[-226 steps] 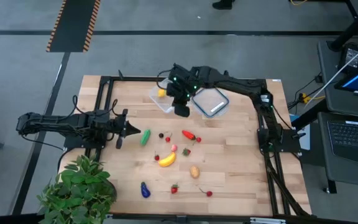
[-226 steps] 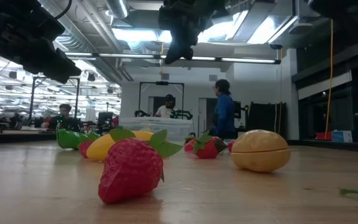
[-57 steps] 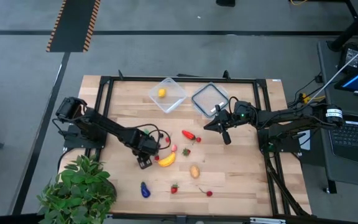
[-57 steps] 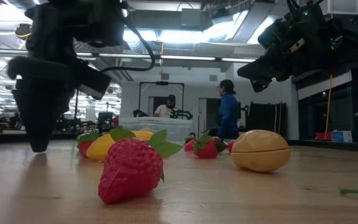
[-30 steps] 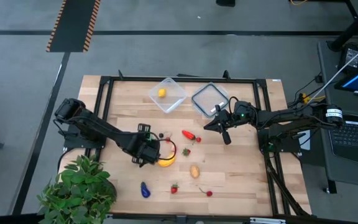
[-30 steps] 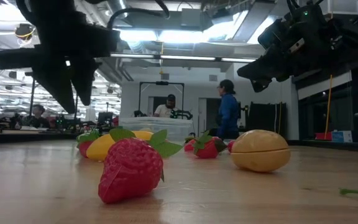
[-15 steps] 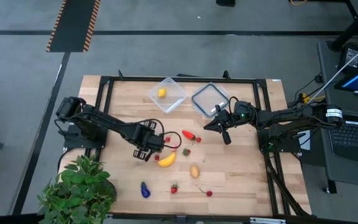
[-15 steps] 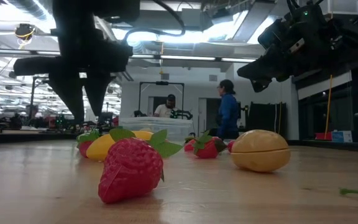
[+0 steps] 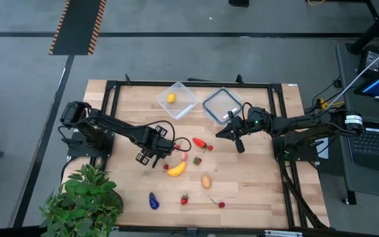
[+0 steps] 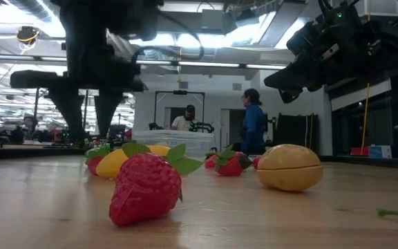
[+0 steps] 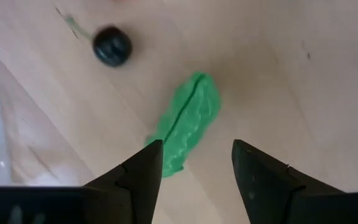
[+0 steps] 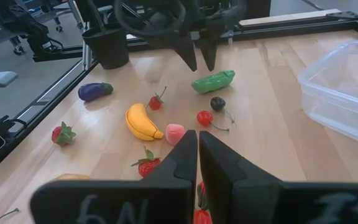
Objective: Pick and placing Produce into tupperware
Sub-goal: Put the pea pod into the transparent container
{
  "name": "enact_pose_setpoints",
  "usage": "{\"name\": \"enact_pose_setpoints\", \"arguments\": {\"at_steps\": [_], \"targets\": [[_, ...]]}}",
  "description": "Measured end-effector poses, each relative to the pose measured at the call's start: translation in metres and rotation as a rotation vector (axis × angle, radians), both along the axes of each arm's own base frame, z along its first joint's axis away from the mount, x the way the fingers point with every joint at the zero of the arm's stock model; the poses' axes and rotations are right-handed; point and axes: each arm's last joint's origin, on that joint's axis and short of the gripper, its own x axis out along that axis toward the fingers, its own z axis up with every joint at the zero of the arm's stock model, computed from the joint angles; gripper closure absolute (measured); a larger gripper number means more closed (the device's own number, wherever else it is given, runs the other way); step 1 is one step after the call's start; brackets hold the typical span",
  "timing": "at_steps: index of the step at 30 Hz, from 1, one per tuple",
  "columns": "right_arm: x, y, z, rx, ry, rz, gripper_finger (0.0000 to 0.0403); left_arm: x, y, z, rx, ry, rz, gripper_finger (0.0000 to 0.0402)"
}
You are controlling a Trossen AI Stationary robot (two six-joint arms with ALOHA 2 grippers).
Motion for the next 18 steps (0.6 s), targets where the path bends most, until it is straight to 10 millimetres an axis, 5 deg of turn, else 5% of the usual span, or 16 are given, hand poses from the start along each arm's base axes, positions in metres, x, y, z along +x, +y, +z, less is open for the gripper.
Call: {"name": "enact_pose_setpoints", "arguments": {"at_steps": [18], "targets": [[0.0,0.0,0.0,-0.004,-0.002,0.0,0.0382,0.002,0.023,-0.017,-0.048,-0.045,-0.043,0.0215]]}}
